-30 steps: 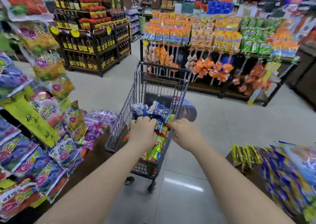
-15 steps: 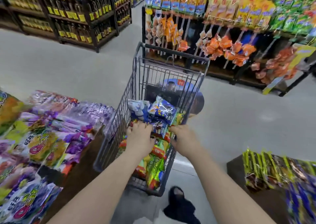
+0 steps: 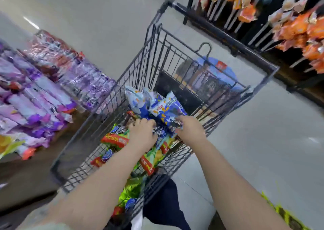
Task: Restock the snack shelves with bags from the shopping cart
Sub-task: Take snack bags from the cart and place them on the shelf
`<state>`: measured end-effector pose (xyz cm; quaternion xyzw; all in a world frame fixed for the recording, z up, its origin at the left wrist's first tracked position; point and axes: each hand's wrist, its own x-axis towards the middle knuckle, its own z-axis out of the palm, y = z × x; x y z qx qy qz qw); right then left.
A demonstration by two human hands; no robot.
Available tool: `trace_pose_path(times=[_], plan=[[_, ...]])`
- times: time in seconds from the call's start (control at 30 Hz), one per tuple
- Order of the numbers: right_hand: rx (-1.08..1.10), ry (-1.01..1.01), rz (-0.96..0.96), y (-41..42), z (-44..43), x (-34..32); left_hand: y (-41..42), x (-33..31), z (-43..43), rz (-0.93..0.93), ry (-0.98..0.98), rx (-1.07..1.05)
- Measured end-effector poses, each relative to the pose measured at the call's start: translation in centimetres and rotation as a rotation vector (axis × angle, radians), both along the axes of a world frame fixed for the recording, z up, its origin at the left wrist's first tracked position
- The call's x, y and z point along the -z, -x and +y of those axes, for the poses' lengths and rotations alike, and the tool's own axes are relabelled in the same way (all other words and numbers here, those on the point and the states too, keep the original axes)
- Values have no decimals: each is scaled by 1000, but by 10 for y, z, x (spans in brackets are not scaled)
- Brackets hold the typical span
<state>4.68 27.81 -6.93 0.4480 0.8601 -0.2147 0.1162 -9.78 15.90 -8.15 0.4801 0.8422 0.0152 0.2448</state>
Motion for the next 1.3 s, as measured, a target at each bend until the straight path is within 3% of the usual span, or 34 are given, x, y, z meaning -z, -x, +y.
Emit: trace_pose_path(times=[0.2, 0.33, 0.43, 0.53, 0.63, 0.77, 0.97, 1.17, 1.3], plan=[[-44, 102, -177, 20, 94, 73, -2, 62, 60, -340, 40, -366], [78, 217, -176, 36, 125, 112, -9, 95, 96, -772, -6, -891], [218, 372, -155, 45, 137, 130, -13, 122, 113, -918, -67, -1184], [240, 451, -182, 46, 140, 142, -19, 149, 116, -974, -81, -1325], [252, 476, -182, 42, 138, 147, -27, 158, 114, -1177, -104, -1425], [234, 466, -138, 37, 132, 136, -35, 150, 99, -1120, -162, -1361], [300, 765, 40, 22, 91, 74, -24, 111, 36, -1070, -320, -1375], [106, 885, 195, 42, 7, 20, 8, 55, -60, -1059, -562, -1492], [-28, 962, 230, 78, -49, -7, 22, 15, -121, -954, -775, -1584]])
